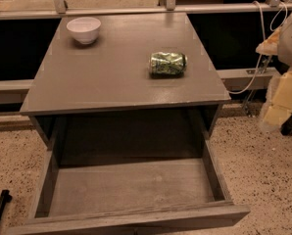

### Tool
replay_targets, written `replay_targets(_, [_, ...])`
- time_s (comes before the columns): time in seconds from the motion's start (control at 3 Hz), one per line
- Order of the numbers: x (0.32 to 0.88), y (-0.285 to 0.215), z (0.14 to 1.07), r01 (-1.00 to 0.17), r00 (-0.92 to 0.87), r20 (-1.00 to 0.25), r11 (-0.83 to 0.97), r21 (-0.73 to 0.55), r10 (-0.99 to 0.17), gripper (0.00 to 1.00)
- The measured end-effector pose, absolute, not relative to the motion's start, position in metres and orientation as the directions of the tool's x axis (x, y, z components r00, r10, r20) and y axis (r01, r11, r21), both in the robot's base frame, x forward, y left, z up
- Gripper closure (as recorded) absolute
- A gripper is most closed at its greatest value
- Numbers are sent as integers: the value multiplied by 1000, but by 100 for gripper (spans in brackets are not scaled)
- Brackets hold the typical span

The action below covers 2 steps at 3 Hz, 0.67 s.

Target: Place green can into top drawer

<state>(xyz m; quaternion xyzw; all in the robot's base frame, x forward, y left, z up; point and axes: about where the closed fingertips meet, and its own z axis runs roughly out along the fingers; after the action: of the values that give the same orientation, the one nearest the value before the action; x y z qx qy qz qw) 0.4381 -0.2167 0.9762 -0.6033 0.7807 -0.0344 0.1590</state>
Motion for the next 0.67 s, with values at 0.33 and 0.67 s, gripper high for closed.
replay_targets(0.33, [438, -217, 976, -931, -221, -207, 270, -246, -953, 0])
replay_targets(0.67, [475, -205, 968, -942, -139, -183, 187, -277, -973, 0])
